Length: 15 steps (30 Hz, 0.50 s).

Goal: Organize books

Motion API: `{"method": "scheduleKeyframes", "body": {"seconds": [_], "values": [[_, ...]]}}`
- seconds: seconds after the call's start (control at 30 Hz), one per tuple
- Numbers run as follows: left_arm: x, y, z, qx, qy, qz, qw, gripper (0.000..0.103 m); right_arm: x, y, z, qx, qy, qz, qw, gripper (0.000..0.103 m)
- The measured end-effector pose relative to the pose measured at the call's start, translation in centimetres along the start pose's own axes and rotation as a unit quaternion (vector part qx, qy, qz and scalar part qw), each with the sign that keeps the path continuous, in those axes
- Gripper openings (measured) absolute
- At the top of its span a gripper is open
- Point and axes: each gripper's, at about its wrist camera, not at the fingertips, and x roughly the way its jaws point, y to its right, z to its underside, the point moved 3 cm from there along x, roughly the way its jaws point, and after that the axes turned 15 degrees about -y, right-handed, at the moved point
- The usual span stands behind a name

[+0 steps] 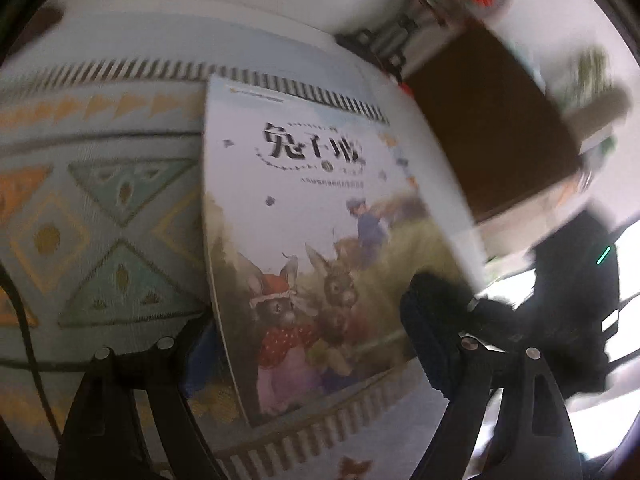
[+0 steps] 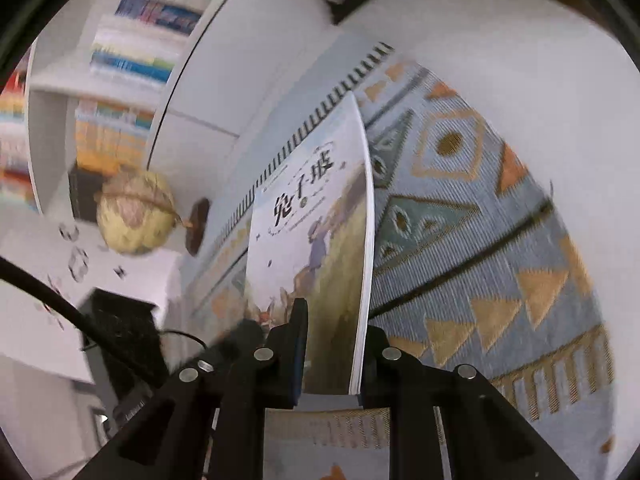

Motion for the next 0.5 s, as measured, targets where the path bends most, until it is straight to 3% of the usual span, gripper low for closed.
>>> {"method": "scheduleKeyframes", "body": {"seconds": [0.13, 0.27, 0.37, 0.5], "values": [[0.3, 1.4, -0.1, 0.027, 0.010, -0.039, 0.9988, 0.081, -0.3, -0.6, -1.0, -0.030, -0.004, 0.025, 0.999, 0.018], [0.2, 3.6, -0.6, 0.078, 0.034, -0.120, 0.9891, 0.081, 0.1, 0.4, -1.4, -0.027, -0.028, 0.014, 0.999, 0.018], [0.2, 4.5, -0.9, 0.094, 0.038, -0.142, 0.9846, 0.081, 0.0, 0.5, -1.7, -0.035, -0.029, 0.025, 0.999, 0.018], [-0.4, 5.8, -0.1, 0.144, 0.064, -0.199, 0.9673, 0.081, 0.5, -0.5, -2.2, -0.066, -0.038, 0.044, 0.996, 0.018]]}}
